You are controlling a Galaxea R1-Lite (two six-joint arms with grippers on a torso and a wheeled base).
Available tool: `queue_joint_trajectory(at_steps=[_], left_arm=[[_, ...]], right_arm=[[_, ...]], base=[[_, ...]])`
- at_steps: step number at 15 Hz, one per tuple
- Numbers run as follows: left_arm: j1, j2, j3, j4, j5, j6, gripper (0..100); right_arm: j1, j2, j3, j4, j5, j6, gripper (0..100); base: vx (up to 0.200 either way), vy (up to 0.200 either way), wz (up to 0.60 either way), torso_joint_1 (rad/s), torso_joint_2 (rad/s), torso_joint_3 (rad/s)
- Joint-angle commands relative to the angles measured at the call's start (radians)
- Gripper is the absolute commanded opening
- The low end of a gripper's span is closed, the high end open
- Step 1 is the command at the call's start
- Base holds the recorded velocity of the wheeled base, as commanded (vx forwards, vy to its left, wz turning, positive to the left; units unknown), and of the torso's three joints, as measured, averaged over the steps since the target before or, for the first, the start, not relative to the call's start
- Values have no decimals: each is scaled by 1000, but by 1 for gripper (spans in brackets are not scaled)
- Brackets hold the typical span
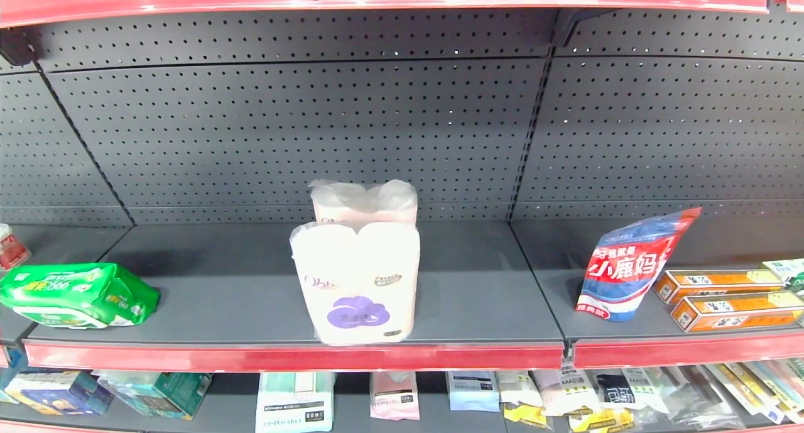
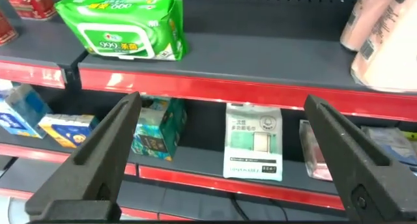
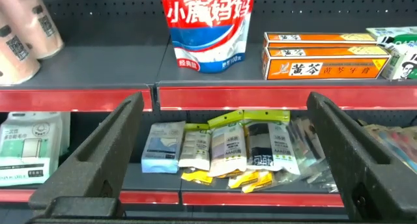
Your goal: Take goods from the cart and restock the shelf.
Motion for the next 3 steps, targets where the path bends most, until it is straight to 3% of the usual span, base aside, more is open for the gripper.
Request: queue_joint_trajectory(at_steps=[1,3], left_arm=[[-13,3,1,0,0,1,100],[-13,2,1,0,0,1,100]], right_arm=[[0,1,0,0,0,1,100],[0,1,0,0,0,-1,100]], base=[[0,0,0,0,0,0],[0,0,0,0,0,0]])
